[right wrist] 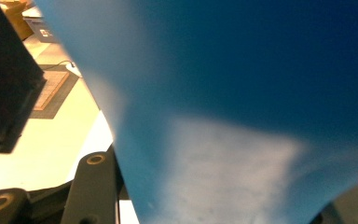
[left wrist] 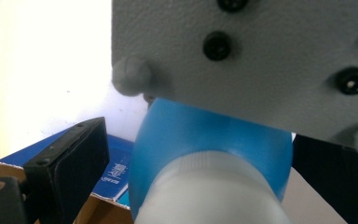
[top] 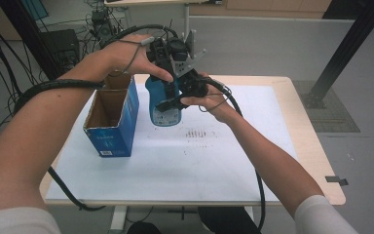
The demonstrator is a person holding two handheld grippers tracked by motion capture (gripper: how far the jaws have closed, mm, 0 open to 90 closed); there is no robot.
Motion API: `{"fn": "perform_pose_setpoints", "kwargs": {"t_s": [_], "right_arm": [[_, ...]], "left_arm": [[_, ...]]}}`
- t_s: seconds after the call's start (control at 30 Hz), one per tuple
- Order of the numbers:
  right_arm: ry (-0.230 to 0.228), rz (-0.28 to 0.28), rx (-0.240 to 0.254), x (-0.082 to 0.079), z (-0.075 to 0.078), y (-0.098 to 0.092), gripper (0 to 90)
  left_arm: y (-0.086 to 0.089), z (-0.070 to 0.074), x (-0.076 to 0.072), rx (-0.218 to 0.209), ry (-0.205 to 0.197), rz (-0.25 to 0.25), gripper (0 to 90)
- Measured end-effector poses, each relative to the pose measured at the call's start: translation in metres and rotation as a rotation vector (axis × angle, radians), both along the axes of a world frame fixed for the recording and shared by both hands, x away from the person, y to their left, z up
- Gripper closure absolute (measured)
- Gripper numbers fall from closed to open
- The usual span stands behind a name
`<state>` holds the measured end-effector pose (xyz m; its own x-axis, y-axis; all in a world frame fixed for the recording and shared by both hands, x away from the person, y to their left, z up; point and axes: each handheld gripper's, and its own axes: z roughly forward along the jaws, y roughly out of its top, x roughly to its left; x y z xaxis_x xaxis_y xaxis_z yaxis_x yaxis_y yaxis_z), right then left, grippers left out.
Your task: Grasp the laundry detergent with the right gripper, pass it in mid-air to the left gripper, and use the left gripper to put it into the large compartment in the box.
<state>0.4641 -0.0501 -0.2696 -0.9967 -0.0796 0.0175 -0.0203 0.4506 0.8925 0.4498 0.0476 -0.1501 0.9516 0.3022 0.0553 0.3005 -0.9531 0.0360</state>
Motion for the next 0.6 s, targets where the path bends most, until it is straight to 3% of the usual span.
{"fn": "perform_pose_setpoints", "kwargs": {"t_s": [0.6], "right_arm": [[-0.003, 0.001, 0.0, 0.0003, 0.0, -0.0001, 44.1]], "left_arm": [[-0.0006, -0.0003, 0.0004, -0.005, -0.003, -0.002, 4.9]]}}
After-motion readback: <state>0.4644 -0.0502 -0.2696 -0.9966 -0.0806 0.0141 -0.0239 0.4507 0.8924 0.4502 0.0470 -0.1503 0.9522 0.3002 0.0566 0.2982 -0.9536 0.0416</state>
